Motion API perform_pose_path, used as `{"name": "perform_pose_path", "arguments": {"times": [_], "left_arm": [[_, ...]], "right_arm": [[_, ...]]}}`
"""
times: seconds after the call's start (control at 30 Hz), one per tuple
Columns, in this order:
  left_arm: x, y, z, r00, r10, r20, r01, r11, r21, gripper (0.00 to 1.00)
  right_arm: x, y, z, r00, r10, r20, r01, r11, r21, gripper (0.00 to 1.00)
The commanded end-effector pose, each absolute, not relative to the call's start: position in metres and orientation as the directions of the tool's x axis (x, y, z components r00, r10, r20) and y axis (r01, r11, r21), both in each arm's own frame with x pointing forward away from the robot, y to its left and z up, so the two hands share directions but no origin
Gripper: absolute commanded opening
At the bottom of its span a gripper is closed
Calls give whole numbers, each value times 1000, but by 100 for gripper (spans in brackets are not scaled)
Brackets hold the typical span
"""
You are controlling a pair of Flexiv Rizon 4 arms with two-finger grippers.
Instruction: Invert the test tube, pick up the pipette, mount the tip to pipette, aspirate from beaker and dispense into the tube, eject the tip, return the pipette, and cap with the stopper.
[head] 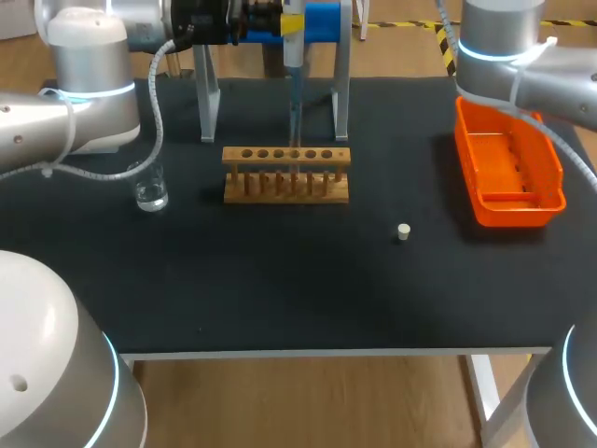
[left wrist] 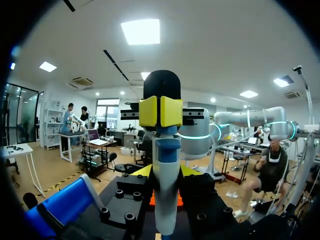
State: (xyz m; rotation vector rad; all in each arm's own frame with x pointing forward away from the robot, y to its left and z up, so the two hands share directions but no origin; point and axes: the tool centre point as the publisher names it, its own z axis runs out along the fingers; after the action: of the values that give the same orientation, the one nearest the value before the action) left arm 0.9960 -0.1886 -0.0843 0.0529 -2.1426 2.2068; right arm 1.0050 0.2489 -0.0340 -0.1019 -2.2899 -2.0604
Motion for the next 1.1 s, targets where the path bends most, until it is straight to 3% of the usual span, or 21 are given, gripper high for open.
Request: {"name": "perform_pose_path", "arguments": {"times": [0.03,0.53,0.6,0.67,0.7,1.1], "left_arm": [[998,-188,-78,-997,20,69,-70,-31,-997,0],[998,-188,-78,-997,20,69,-70,-31,-997,0],[998,-188,-78,-997,20,69,-70,-31,-997,0],[998,-188,-78,-997,20,69,-70,-31,-997,0],[998,-188,-78,-997,20,69,-70,-31,-997,0],[998,-188,-78,-997,20,69,-70,-31,-997,0]], "right_arm": [[1002,247,-43,-996,7,91,91,111,990,0],[998,244,-21,-999,8,41,41,86,995,0],[997,243,-14,-1000,9,28,29,79,996,23],[996,241,-8,-1000,13,13,14,77,997,60],[995,239,-5,-1000,13,7,8,69,998,100],[982,203,3,-999,39,-19,-17,55,998,100]]}}
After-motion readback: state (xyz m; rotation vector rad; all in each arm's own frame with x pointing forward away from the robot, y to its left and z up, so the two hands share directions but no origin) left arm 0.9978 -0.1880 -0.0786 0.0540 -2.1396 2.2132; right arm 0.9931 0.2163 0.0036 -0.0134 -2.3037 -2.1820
